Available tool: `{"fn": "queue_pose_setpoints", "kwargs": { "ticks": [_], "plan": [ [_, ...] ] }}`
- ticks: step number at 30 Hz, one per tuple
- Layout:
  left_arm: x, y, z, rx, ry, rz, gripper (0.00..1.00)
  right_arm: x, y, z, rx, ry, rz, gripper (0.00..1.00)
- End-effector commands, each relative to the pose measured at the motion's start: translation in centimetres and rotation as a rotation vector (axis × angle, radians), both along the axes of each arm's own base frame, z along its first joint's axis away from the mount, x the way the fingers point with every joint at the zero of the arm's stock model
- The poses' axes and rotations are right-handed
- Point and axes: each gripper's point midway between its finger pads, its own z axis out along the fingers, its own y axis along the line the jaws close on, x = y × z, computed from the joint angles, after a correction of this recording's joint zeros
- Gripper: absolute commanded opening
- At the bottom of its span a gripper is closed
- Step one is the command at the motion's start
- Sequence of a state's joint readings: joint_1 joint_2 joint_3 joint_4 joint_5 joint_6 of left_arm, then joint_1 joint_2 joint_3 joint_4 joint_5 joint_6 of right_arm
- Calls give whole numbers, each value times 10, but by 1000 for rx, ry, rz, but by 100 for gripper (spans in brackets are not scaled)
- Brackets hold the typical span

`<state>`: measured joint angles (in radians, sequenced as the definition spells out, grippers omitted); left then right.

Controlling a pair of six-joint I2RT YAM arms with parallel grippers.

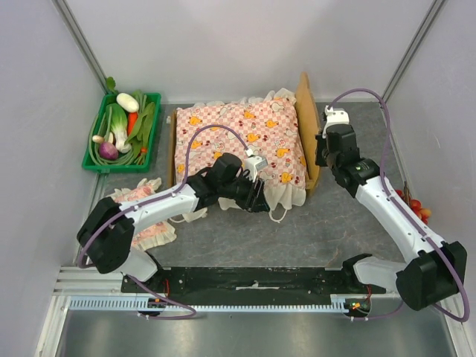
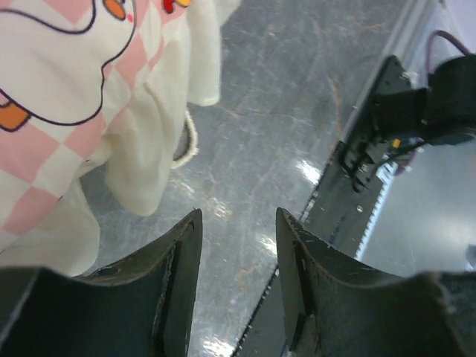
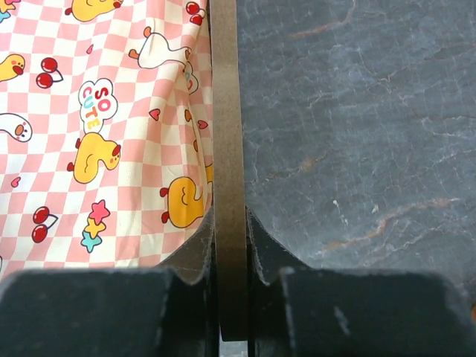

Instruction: Set up the pet bed

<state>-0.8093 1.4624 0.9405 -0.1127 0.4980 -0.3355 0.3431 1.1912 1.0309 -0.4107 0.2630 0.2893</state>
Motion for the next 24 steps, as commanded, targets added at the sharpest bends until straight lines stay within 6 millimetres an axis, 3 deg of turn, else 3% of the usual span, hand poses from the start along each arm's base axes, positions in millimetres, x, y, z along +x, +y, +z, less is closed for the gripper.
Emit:
{"fn": "queue_pose_setpoints", "kwargs": {
  "ticks": [1, 4, 6, 10, 16, 19, 24],
  "plan": [
    [28, -9, -5, 28, -33, 90, 50, 36, -15, 30, 60, -160, -151, 0],
    [42, -11, -3, 42, -55, 130, 50, 48, -15, 32, 70, -150, -140, 0],
    [47, -14, 3, 29, -73, 142, 50, 50, -4, 38, 107, -153, -75, 0],
    [55, -8, 18, 12, -125, 195, 49, 45, 8, 79, 174, -226, -1, 0],
    [49, 0, 33, -50, -165, 213, 48, 34, 22, 139, 240, -291, 86, 0],
    [44, -2, 40, -85, -181, 191, 48, 33, 27, 157, 269, -309, 105, 0],
    [30, 1, 36, -115, -165, 177, 47, 36, 28, 165, 275, -310, 100, 0]
  ]
}}
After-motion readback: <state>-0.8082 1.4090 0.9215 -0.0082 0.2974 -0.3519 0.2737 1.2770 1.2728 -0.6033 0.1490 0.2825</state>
